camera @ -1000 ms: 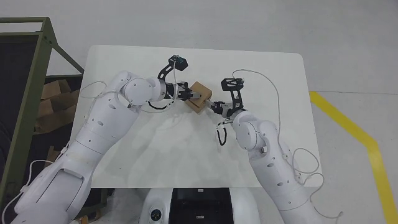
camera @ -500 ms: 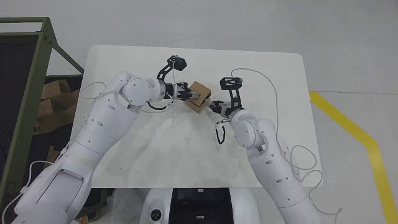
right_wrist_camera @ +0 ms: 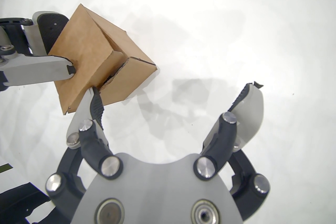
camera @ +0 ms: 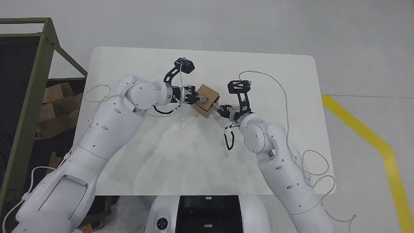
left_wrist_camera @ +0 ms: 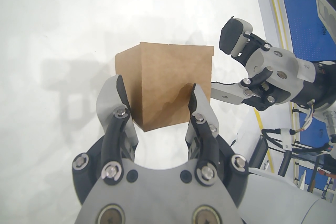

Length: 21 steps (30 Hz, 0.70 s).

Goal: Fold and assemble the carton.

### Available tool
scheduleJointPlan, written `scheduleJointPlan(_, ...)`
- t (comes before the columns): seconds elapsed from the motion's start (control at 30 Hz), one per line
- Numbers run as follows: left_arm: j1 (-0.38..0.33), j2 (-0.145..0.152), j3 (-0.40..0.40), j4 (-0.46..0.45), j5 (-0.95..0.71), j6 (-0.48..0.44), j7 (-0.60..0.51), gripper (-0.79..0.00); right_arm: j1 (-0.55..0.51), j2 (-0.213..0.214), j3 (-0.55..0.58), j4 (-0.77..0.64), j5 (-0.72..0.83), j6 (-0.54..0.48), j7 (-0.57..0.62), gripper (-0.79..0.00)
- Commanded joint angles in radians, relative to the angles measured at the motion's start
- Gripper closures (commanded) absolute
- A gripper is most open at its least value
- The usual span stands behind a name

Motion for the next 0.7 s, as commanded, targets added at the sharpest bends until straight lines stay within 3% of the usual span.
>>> scheduleJointPlan(0.0, -0.001, -0.001, 0.001, 0.003, 0.002, 0.000, 0.000, -0.443, -0.003, 0.001, 0.006, -0.004, 0.000, 0.004, -0.001, -0.785)
scheduleJointPlan(0.3, -0.005, -0.003, 0.003, 0.008, 0.004, 0.000, 0.000, -0.440, -0.034, 0.002, 0.026, -0.044, 0.019, 0.073, -0.045, -0.785)
scheduleJointPlan(0.67, -0.007, -0.005, 0.005, 0.011, 0.004, 0.000, -0.003, -0.440, 0.000, -0.016, -0.020, -0.012, 0.047, 0.161, -0.125, -0.785)
